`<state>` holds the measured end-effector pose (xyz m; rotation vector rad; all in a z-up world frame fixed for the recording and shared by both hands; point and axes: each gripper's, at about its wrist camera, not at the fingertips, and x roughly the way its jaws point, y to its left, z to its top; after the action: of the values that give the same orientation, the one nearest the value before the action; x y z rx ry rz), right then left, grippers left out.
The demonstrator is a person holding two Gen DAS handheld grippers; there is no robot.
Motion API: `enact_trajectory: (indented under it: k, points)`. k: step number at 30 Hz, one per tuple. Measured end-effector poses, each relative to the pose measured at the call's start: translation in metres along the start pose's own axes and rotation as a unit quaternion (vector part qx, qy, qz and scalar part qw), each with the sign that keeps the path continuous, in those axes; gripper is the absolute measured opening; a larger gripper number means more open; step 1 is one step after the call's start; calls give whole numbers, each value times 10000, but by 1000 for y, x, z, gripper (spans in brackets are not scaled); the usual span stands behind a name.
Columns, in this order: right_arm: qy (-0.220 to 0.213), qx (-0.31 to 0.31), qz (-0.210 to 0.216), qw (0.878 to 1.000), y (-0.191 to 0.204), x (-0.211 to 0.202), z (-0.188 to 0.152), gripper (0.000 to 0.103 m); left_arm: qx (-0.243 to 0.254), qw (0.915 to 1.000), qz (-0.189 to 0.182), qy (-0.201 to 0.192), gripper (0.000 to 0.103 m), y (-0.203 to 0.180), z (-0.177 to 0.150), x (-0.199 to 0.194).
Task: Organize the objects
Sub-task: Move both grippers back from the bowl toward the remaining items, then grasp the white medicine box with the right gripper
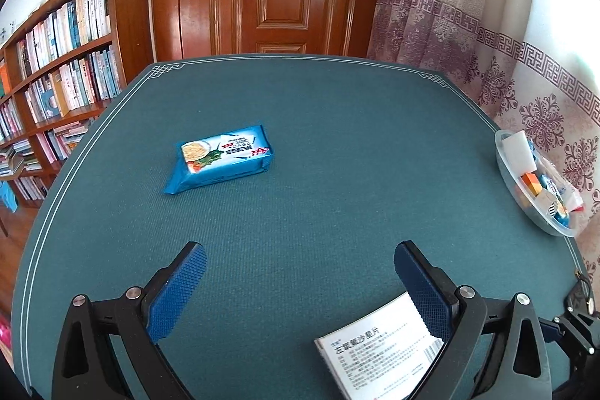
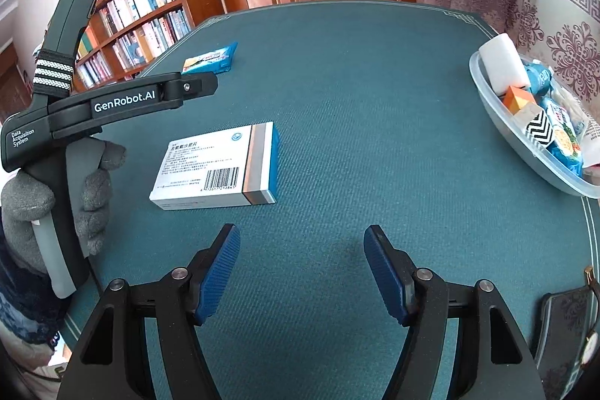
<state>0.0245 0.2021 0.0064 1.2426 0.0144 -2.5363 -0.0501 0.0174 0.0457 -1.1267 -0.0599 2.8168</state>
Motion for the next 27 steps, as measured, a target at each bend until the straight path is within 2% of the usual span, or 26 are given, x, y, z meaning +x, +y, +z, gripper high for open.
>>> enact_trajectory:
  k: [7,16,22,27]
  points:
    - [62,-118,-200,9997,6,18,15,70,-242,9997,76,38,102,25,-5,0]
    - [-51,-195,-466,9987,13,48,51,70,-468,9988,147,8,102,49,-6,-4]
    - [-103,-58,-388,9992,16,65,75,71,-610,9978,247,26,102,67,-8,-4]
    - [-120,387,-157,9991,17,63,78,71,-657,9973,320,27,102,80,-8,-5]
